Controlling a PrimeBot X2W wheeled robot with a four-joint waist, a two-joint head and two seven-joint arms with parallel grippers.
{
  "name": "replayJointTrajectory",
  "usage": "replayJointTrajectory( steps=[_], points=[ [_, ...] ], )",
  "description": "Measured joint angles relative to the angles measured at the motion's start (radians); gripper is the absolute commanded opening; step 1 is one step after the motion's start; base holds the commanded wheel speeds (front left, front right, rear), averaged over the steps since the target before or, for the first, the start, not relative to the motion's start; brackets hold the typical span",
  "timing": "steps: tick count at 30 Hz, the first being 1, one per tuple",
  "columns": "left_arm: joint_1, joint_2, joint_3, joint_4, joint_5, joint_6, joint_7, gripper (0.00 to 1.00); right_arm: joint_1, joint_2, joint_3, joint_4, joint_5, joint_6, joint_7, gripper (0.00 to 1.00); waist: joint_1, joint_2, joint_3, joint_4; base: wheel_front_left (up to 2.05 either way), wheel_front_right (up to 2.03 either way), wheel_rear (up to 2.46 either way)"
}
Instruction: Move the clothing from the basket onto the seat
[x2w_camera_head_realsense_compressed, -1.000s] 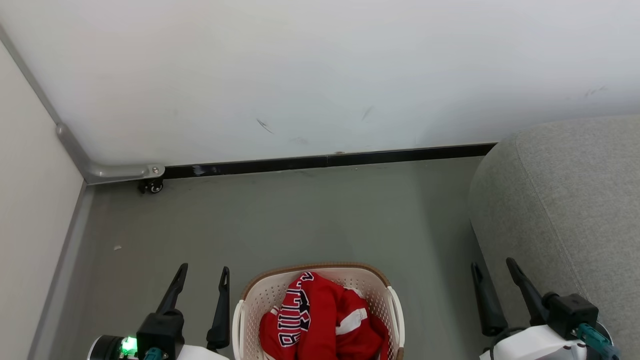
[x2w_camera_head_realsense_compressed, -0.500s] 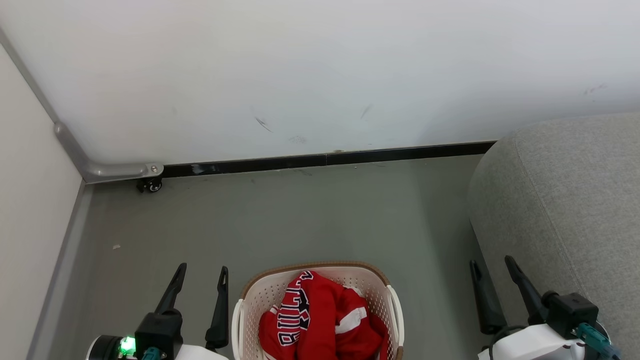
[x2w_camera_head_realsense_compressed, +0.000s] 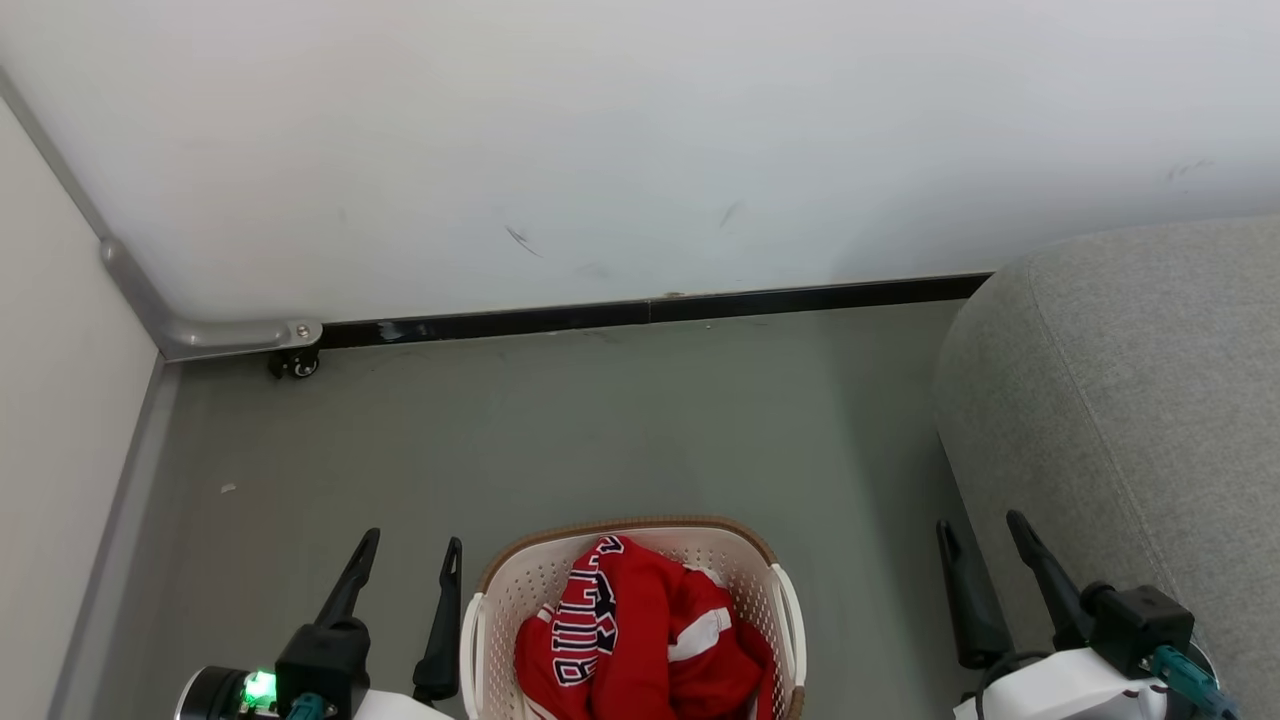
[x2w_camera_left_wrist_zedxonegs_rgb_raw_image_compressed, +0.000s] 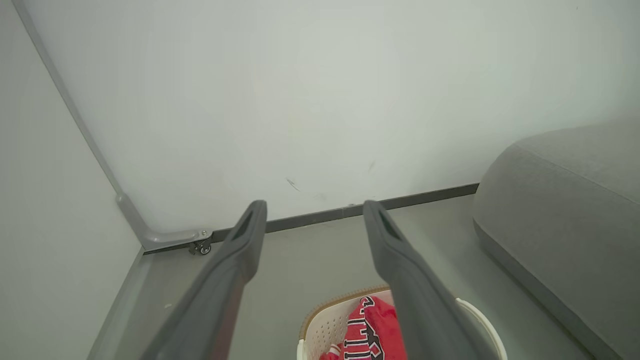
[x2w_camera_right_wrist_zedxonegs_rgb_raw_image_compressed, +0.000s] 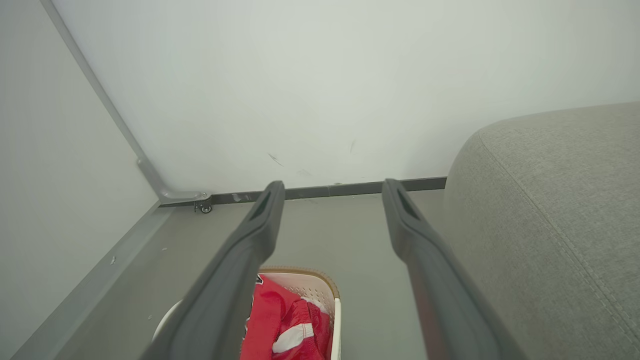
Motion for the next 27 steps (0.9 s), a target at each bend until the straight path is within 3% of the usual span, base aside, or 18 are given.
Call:
replayJointTrajectory(
  steps=[27],
  points=[
    [-0.114,0.006,-0.033,0.081,0.037,-0.037,0.000,1.00,-0.050,0.000,-0.003,-0.040,-0.001,0.000,-0.009,1.00,-0.0001,0.0000,0.112,-0.028,0.00,0.00,0.00]
  ],
)
